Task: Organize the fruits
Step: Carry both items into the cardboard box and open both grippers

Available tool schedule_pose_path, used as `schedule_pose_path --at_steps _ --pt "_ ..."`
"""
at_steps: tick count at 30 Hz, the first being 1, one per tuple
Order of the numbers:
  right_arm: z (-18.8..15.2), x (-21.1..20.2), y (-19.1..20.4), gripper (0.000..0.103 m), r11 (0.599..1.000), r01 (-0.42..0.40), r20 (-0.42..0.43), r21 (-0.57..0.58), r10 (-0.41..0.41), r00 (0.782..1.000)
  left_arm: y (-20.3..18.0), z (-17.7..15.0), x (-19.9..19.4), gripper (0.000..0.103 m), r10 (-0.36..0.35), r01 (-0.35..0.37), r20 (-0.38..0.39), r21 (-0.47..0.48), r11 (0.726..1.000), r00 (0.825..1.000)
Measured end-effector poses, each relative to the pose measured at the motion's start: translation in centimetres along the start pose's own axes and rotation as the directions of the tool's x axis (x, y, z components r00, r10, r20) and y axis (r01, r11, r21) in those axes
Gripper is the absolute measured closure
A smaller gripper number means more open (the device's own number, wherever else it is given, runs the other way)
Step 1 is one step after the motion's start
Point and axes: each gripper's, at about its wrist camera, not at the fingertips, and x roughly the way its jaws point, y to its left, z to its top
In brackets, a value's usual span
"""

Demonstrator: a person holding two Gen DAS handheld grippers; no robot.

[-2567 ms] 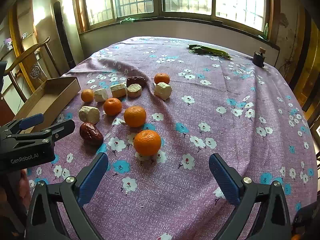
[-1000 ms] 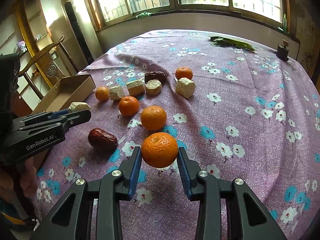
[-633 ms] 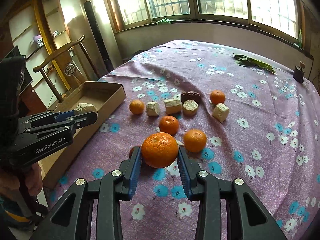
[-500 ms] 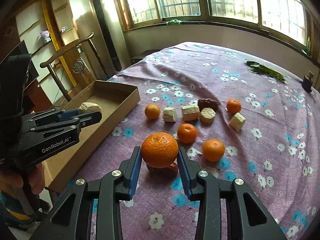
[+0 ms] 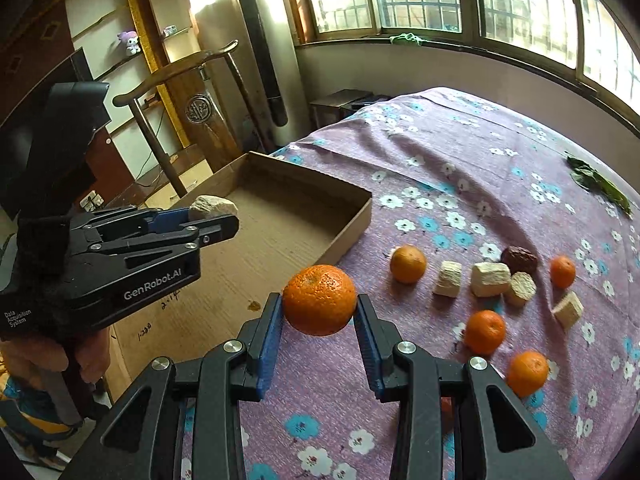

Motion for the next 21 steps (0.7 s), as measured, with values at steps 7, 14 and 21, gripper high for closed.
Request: schedule_pose_path --at_steps 7,14,21 --pt "2.6 4.2 1.0 0.063 0.999 -0.040 -0.041 -0.028 0.039 0.998 1.9 0.9 3.1 0.074 0.011 -0.015 -0.083 -0.056 0.998 0.996" --pt "3.6 7.4 1.6 0.063 0.997 -0.040 -0.090 -0.065 0.035 0.995 3.3 0.9 5.1 0.074 0.046 -0.061 -0.143 -0.101 0.993 0.989" --pt "3.4 9.7 2.3 0.062 0.993 -0.041 -0.137 -0.107 0.026 0.990 4.3 0.5 5.5 0.064 0.092 -0.109 -0.151 -0.114 0.987 0.984"
